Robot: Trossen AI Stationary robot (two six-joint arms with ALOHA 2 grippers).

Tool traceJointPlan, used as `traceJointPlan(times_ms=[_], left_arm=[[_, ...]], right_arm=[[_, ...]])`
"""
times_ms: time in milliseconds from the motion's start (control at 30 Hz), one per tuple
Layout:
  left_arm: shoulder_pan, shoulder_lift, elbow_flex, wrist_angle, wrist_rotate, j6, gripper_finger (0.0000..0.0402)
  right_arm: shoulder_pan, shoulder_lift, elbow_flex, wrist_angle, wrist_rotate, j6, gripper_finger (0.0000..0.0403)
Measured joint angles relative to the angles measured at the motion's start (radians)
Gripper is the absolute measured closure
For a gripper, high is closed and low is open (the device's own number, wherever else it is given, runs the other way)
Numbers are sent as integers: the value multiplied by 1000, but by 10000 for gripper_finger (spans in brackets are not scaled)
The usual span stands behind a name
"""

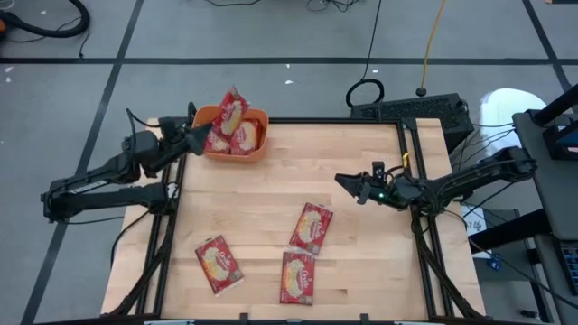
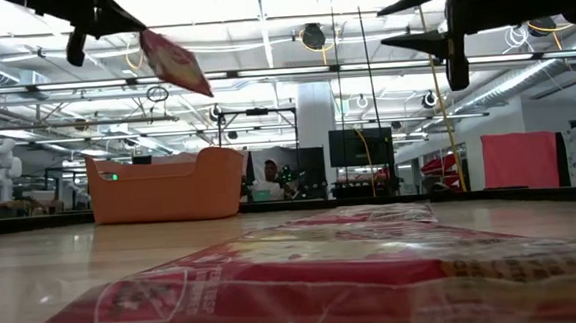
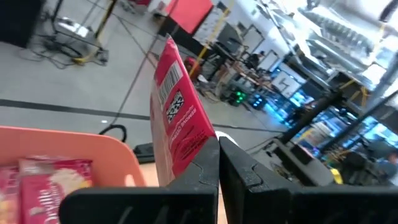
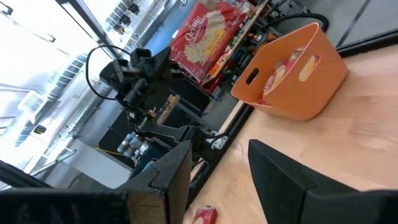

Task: Sort popcorn bags into baskets
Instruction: Stack the red popcorn bag on top of the red popcorn bag in the orange bin

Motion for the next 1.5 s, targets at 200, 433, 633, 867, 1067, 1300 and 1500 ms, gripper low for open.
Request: traceJointPlan(times_ms=[200,433,633,867,1067,1300,1500], left_arm=[[0,-7,0,-58,-53,-11,401],[0,-8,0,-125,-105,-26,401],[0,-11,0,-216,-173,-27,401],[0,-11,-29,-285,-242,-71,401],[13,-18,-160,-159,-261,-149,401],[48,-18,-293,66,-263,-131,401],[93,-18,-342,100,-284,-140,401]], right_arm=[[0,20,0,0,-1,25,248],[0,23,0,0,-1,25,248],[0,23,0,0,-2,23,248],[0,23,0,-11,-2,22,248],[0,23,0,-15,-3,22,248],[0,23,0,-15,-5,24,248],[0,23,0,-16,-5,24,248]])
